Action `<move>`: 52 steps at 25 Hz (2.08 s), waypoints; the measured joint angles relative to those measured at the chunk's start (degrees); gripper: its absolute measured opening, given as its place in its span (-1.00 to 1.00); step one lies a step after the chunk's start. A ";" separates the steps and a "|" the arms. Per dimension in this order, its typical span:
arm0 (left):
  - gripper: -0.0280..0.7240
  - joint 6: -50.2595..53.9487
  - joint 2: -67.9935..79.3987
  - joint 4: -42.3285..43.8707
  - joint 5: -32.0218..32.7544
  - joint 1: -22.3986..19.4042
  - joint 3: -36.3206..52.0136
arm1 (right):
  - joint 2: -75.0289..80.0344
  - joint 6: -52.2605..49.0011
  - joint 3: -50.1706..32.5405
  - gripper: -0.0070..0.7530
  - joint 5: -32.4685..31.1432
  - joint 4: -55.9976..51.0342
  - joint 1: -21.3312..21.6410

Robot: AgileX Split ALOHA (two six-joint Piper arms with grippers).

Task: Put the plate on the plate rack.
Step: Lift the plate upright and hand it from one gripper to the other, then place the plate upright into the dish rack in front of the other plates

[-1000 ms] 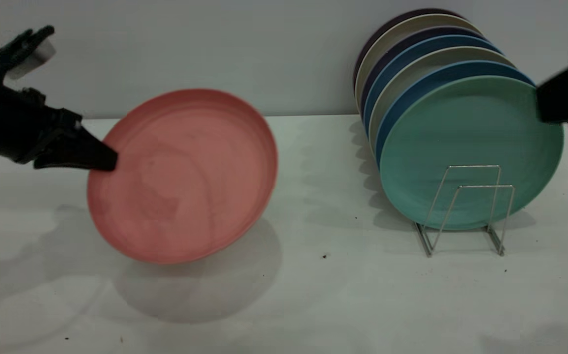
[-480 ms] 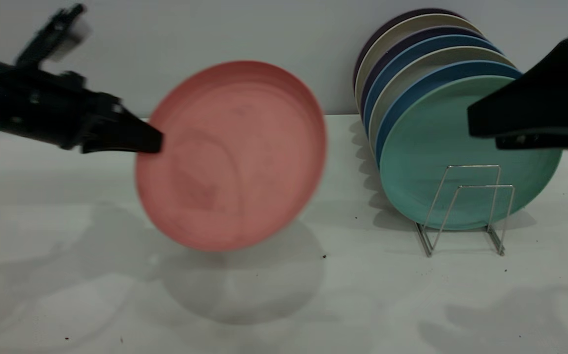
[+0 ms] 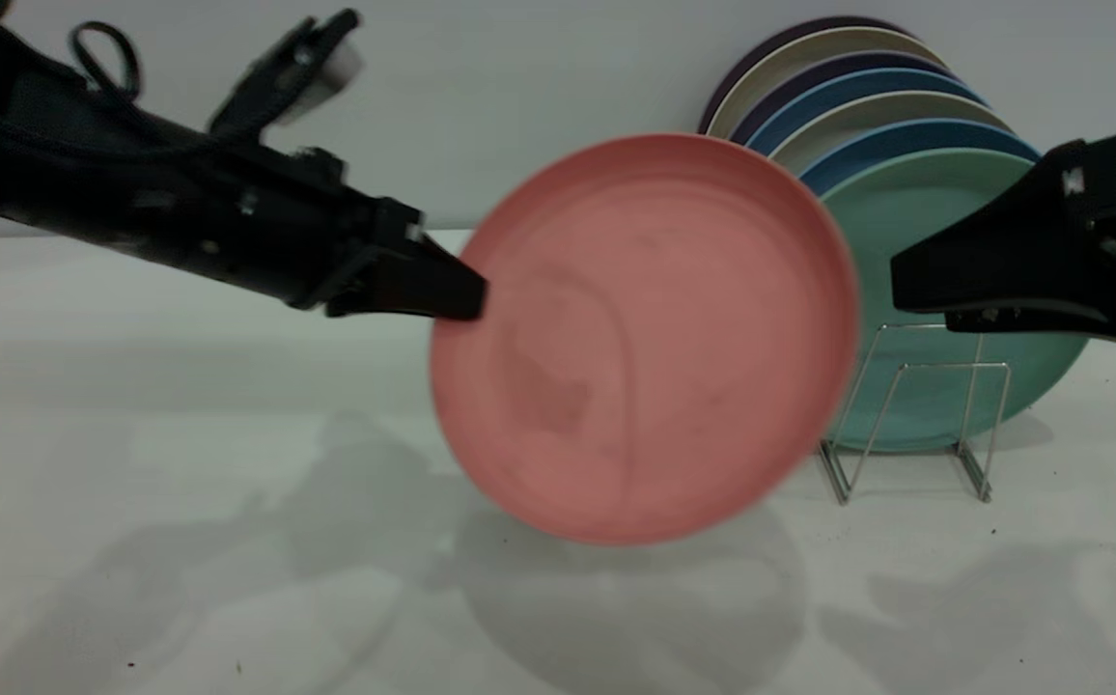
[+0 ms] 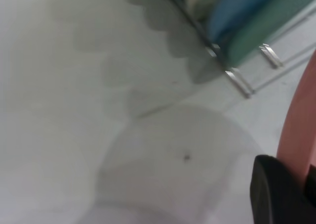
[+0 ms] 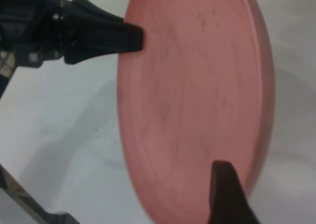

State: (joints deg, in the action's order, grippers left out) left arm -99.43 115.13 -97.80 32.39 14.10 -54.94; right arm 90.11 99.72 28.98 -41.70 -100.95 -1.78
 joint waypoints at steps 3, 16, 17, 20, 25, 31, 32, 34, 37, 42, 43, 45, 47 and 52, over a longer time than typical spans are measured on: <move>-0.89 -0.32 0.00 -1.31 0.00 2.02 0.00 | 1.27 1.11 0.50 0.19 1.32 -0.30 0.00; -0.89 -1.12 0.00 -1.88 1.97 6.72 -0.20 | 4.33 0.72 3.44 0.05 0.55 -0.48 0.00; -0.89 -1.24 0.00 -1.88 2.61 6.76 -0.42 | 4.57 0.67 3.44 0.01 0.16 -0.48 0.00; -0.89 -1.84 0.00 -1.88 3.42 6.76 -0.99 | 4.94 -0.26 3.44 -0.22 -0.48 -0.48 0.00; -0.88 -4.45 0.00 -2.00 3.91 6.76 -1.48 | 5.08 -0.65 3.44 -0.72 0.09 1.25 0.04; -0.69 -4.03 0.00 -1.28 6.02 4.59 -1.48 | 4.49 -0.16 3.86 -0.72 3.08 5.96 0.94; -0.61 -3.20 -0.02 -1.28 6.02 3.51 -1.48 | 4.04 0.48 3.86 -0.72 4.12 8.58 1.93; -0.41 -0.85 -0.07 -0.80 5.80 0.33 -1.55 | 2.44 1.53 3.80 -0.72 5.11 13.65 4.17; -0.11 3.06 -0.07 1.07 5.30 -4.36 -1.55 | -2.03 3.81 3.80 -0.72 5.16 21.83 6.63; 0.09 9.47 -0.07 5.02 3.82 -11.12 -1.55 | -10.82 16.35 3.80 -0.72 6.19 31.12 7.28; 0.09 9.90 -0.07 5.78 3.82 -12.24 -1.55 | -11.88 19.93 3.87 -0.72 6.47 31.81 7.28; 0.10 10.41 -0.07 6.54 3.82 -14.01 -1.55 | -12.57 21.88 5.42 -0.72 6.81 33.36 7.28; 0.10 10.62 -0.07 6.73 3.77 -14.97 -1.55 | -12.48 21.88 7.84 -0.72 6.92 35.53 7.28; 0.10 10.68 -0.07 7.67 3.71 -15.17 -1.55 | -10.25 21.88 15.17 -0.72 6.00 39.58 7.28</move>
State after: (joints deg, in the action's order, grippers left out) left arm -88.74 115.07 -90.12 36.10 -1.07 -56.50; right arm 79.86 121.60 44.14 -35.70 -61.37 5.50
